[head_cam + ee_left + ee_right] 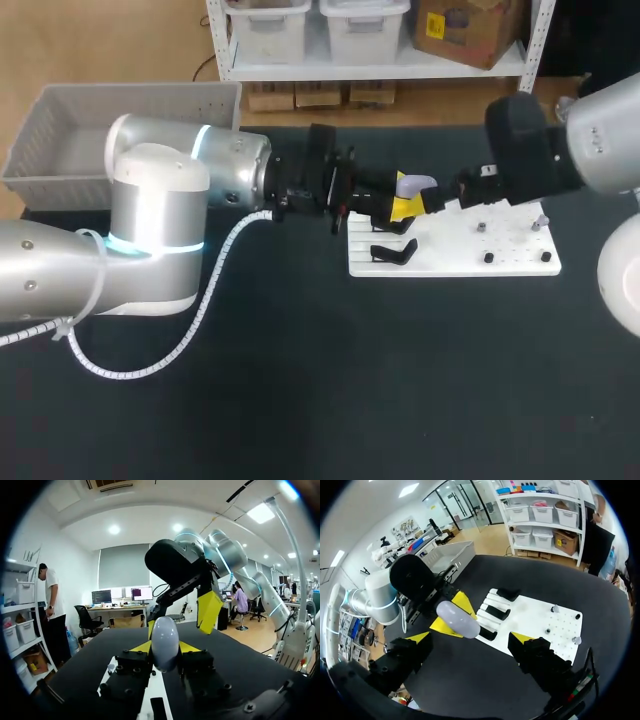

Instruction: Pick up each earbud case from the left stands, insert the matching earbuds, close the lid, and place the case in the box.

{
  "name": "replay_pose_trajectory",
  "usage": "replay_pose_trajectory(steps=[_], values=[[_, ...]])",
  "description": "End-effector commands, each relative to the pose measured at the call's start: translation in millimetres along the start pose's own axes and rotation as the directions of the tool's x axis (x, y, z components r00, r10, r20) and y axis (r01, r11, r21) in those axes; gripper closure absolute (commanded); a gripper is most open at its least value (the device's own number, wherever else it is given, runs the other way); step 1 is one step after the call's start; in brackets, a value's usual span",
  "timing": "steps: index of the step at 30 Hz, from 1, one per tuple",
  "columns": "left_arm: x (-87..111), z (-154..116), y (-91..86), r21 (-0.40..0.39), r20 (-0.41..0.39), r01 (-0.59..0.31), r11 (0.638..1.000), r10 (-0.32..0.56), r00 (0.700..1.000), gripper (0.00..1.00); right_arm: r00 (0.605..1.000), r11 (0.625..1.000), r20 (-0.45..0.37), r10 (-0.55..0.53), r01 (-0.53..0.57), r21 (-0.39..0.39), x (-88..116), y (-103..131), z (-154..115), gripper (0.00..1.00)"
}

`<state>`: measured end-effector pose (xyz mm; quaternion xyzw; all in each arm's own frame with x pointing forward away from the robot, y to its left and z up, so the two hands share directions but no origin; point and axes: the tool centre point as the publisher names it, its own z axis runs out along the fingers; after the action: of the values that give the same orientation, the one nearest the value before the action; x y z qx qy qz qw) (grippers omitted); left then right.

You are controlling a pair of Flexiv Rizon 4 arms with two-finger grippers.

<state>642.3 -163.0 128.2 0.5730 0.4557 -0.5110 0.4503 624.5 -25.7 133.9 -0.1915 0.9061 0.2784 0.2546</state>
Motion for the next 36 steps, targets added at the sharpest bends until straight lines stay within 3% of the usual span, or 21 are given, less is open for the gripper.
replay_pose_trajectory(steps=[1,24,36], values=[[0.3,0.2,-1.3,-0.005,0.001,-0.002,1.000,0.002,1.000,1.00,1.000,1.000,0.000,0.005,-0.005,0.000,-2.0,-1.9,1.3,0.00],[0.3,0.2,-1.3,-0.005,0.001,-0.002,1.000,0.002,1.000,1.00,0.999,0.999,0.029,0.039,-0.040,0.017,-11.4,-12.1,3.6,0.00],[0.3,0.2,-1.3,-0.005,0.001,-0.002,1.000,0.002,1.000,1.00,0.996,0.997,0.086,-0.011,0.005,0.077,-30.4,-13.1,-18.4,0.00]])
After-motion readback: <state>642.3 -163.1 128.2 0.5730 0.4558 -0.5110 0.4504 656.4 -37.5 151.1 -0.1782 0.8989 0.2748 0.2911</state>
